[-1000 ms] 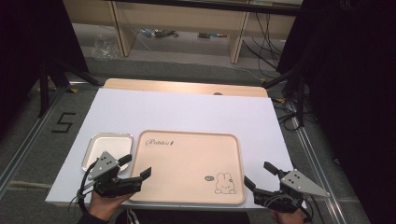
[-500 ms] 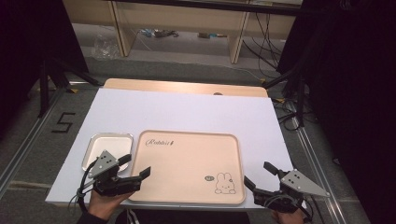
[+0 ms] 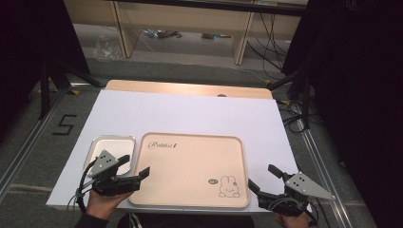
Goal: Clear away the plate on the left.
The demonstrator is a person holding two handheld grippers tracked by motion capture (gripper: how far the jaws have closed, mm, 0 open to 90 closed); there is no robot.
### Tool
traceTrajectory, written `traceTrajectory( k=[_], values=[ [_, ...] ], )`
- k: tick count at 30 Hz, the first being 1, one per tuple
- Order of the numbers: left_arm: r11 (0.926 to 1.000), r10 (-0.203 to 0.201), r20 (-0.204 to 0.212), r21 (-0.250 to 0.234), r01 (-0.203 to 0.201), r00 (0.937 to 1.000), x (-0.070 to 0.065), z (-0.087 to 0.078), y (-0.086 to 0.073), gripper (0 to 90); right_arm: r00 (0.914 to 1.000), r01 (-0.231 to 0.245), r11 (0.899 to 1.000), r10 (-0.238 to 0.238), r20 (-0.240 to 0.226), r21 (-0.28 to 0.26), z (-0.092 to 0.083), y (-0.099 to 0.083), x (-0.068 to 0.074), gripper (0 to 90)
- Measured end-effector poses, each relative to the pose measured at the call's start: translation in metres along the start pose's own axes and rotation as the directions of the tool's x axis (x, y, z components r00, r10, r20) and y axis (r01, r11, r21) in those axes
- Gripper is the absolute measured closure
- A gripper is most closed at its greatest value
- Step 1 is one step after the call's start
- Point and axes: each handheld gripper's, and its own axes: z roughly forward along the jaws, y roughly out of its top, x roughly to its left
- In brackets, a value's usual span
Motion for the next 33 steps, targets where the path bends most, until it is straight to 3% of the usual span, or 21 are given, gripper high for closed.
traceTrajectory(
  k=[2, 6, 8, 9, 10, 11, 12, 13, 16, 19, 20, 21, 22, 24, 25, 26, 27, 30, 31, 32, 33],
  values=[
    [0.9999, -0.008, -0.016, 0.007, 0.008, 0.9998, 0.005, 0.000, 0.001, 14.7, 0.9992, -0.036, 0.999, 0.037, -0.016, 0.023, -0.001, 0.000, 0.002, 15.2],
    [0.9993, -0.023, -0.068, 0.030, 0.025, 0.9974, 0.023, -0.004, 0.005, 14.7, 0.9991, -0.042, 0.999, 0.042, -0.010, 0.023, -0.001, 0.000, 0.002, 15.2],
    [0.9978, -0.059, -0.097, 0.024, 0.062, 0.9935, 0.034, -0.008, 0.005, 14.7, 0.9992, -0.037, 0.999, 0.037, -0.016, 0.022, -0.001, 0.000, 0.002, 15.2],
    [0.9978, -0.059, -0.097, 0.024, 0.062, 0.9935, 0.034, -0.008, 0.005, 14.7, 0.9972, -0.068, 0.997, 0.069, -0.031, 0.028, -0.001, 0.000, 0.004, 15.2],
    [0.9964, -0.077, -0.134, 0.025, 0.081, 0.9879, 0.046, -0.012, 0.006, 14.7, 0.9975, -0.057, 0.998, 0.058, -0.040, 0.023, -0.001, 0.000, 0.002, 15.2],
    [0.9964, -0.077, -0.134, 0.025, 0.081, 0.9879, 0.046, -0.012, 0.006, 14.7, 0.9975, -0.057, 0.998, 0.058, -0.040, 0.023, -0.001, 0.000, 0.002, 15.2],
    [0.9947, -0.089, -0.173, 0.034, 0.097, 0.9808, 0.058, -0.015, 0.006, 14.7, 0.9992, -0.037, 0.999, 0.037, -0.016, 0.009, -0.001, 0.000, 0.002, 15.2],
    [0.9936, -0.094, -0.200, 0.043, 0.104, 0.9754, 0.064, -0.017, 0.005, 14.7, 0.9984, -0.054, 0.998, 0.054, -0.019, 0.016, -0.002, 0.000, 0.003, 15.2],
    [0.9870, -0.127, -0.247, 0.064, 0.147, 0.9606, 0.084, -0.018, 0.004, 14.7, 0.9982, -0.056, 0.998, 0.056, -0.022, 0.015, -0.001, 0.000, 0.004, 15.2],
    [0.9779, -0.158, -0.295, 0.085, 0.191, 0.9422, 0.103, -0.017, 0.001, 15.1, 0.9999, -0.008, 1.000, 0.008, -0.011, -0.002, 0.000, 0.001, 0.001, 15.2],
    [0.9779, -0.158, -0.295, 0.085, 0.191, 0.9422, 0.103, -0.017, 0.001, 15.4, 0.9999, -0.008, 1.000, 0.008, -0.011, -0.002, 0.000, 0.001, 0.001, 15.2],
    [0.9717, -0.170, -0.326, 0.101, 0.213, 0.9300, 0.114, -0.016, -0.001, 15.6, 0.9999, -0.009, 1.000, 0.009, -0.014, 0.002, -0.001, 0.001, 0.001, 15.2],
    [0.9717, -0.170, -0.326, 0.101, 0.213, 0.9300, 0.114, -0.016, -0.001, 16.4, 1.0000, -0.002, 1.000, 0.002, -0.009, -0.005, 0.000, 0.000, 0.000, 15.2],
    [0.9657, -0.159, -0.370, 0.134, 0.222, 0.9153, 0.128, -0.015, -0.003, 18.5, 0.9996, -0.021, 1.000, 0.021, -0.017, 0.008, 0.000, 0.000, 0.001, 15.2],
    [0.9657, -0.159, -0.370, 0.134, 0.222, 0.9153, 0.128, -0.015, -0.003, 18.8, 0.9996, -0.021, 1.000, 0.021, -0.017, 0.008, 0.000, 0.000, 0.001, 15.2],
    [0.9633, -0.150, -0.394, 0.148, 0.224, 0.9069, 0.132, -0.014, -0.004, 19.5, 0.9993, -0.031, 0.999, 0.032, -0.020, 0.014, -0.001, 0.000, 0.002, 15.2],
    [0.9606, -0.143, -0.401, 0.164, 0.224, 0.9048, 0.138, -0.014, -0.006, 19.5, 0.9993, -0.031, 0.999, 0.032, -0.020, 0.014, -0.001, 0.000, 0.002, 15.2],
    [0.9472, -0.187, -0.410, 0.165, 0.275, 0.8927, 0.154, -0.014, -0.010, 25.9, 0.9998, -0.015, 1.000, 0.015, -0.014, -0.002, -0.001, 0.000, 0.001, 15.2],
    [0.9422, -0.165, -0.408, 0.203, 0.266, 0.8978, 0.158, -0.015, -0.011, 29.1, 0.9999, -0.007, 1.000, 0.007, -0.013, -0.002, -0.001, 0.000, 0.001, 15.2],
    [0.9422, -0.165, -0.408, 0.203, 0.266, 0.8978, 0.158, -0.015, -0.011, 31.5, 0.9998, -0.011, 1.000, 0.011, -0.013, -0.002, -0.001, 0.001, 0.001, 15.2],
    [0.9343, -0.166, -0.406, 0.227, 0.275, 0.8987, 0.163, -0.013, -0.013, 33.6, 0.9996, -0.022, 1.000, 0.022, -0.019, 0.006, -0.001, 0.001, 0.001, 15.2]
  ],
)
